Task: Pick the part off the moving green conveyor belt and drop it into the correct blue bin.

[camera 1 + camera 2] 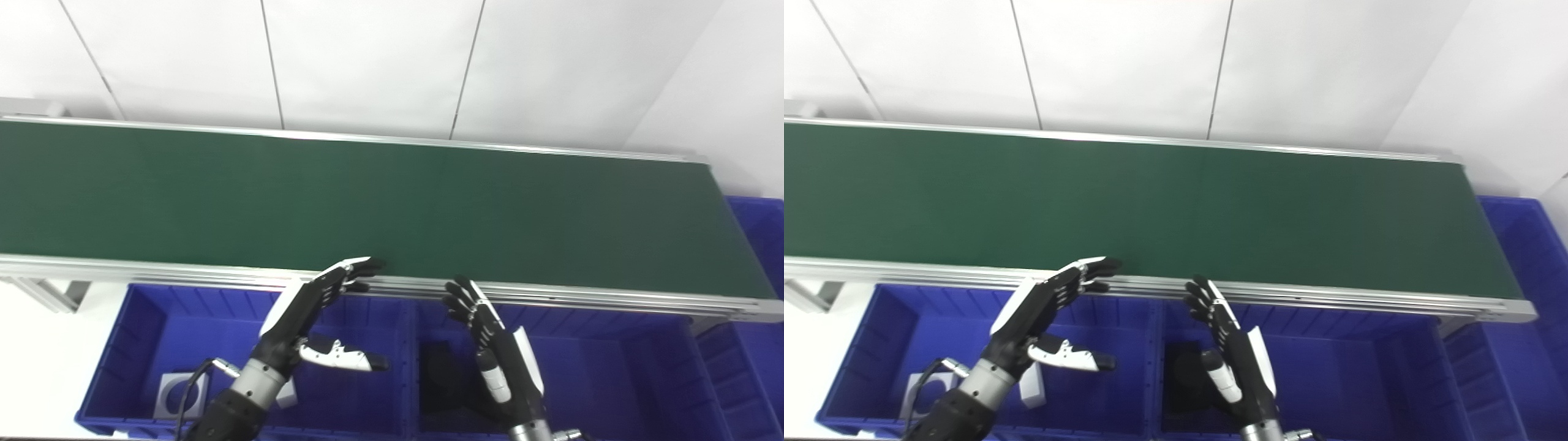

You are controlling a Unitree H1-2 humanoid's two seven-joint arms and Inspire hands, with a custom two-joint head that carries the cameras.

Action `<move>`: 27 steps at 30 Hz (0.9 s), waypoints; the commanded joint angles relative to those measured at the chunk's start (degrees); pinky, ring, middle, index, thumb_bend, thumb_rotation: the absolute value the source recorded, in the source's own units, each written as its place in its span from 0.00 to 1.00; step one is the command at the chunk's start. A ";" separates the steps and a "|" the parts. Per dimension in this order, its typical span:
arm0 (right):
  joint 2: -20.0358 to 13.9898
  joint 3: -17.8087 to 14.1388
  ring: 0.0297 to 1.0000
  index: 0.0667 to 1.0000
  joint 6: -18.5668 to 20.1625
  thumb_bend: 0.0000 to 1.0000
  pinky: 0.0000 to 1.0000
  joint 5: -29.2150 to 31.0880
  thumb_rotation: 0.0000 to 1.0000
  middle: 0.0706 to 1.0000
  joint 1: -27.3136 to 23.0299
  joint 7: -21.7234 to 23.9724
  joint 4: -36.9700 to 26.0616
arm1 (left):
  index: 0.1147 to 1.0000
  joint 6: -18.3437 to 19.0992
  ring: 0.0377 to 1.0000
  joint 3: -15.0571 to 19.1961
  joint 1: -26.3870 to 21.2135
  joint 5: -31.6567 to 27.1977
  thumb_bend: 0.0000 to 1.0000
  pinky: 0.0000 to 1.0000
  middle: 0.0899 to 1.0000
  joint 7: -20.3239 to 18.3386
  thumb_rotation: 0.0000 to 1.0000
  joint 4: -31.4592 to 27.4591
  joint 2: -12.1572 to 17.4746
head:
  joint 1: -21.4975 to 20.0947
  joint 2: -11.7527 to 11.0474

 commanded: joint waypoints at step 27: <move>1.19 0.58 0.91 0.93 -3.74 0.87 0.89 -2.25 1.00 0.93 0.22 -0.44 1.21 | 0.94 -12.35 1.00 -3.61 1.34 3.42 0.92 0.97 1.00 4.35 1.00 6.89 -0.35 | -1.53 -0.21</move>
